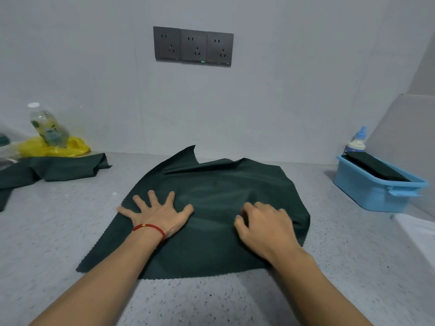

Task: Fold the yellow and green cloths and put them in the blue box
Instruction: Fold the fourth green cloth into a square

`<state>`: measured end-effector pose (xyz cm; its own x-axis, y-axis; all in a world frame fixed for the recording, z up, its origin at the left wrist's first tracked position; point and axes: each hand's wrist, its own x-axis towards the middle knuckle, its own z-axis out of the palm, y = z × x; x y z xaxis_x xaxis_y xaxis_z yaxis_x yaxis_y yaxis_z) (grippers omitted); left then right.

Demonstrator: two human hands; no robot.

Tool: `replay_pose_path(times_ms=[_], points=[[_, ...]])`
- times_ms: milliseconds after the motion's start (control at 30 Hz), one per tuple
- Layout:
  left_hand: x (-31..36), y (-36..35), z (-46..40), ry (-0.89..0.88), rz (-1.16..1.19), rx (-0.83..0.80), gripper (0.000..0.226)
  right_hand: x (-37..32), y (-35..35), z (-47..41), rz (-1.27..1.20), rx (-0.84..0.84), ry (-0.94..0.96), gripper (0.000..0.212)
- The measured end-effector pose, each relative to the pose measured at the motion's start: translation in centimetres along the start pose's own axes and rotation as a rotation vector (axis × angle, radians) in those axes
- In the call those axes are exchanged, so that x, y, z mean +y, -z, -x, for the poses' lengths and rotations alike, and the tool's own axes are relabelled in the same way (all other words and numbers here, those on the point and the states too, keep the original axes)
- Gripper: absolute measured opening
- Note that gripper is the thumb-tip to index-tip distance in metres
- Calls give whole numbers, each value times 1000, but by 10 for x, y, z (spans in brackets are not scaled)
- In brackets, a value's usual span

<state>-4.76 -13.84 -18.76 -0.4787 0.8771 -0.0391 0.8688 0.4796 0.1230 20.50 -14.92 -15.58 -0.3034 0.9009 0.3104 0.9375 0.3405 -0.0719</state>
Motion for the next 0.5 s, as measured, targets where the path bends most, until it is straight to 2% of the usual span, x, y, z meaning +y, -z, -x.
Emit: replay_pose_path(times_ms=[100,200,267,333,500], points=[[5,-1,4,-11,-12,6,92,28,-7,-7,-57,-178,-165,47],[2,2,3,23,1,13,89,51,-12,-3,-208,-184,-230,58],[-2,3,-2,49,-2,15,89,65,-17,2,-223,-248,-212,68],[-3,3,-4,46,-5,5,90,84,-18,11,-138,-298,-163,74],[-2,2,-4,7,-23,-8,92,140,1,35,-158,-410,-55,65]])
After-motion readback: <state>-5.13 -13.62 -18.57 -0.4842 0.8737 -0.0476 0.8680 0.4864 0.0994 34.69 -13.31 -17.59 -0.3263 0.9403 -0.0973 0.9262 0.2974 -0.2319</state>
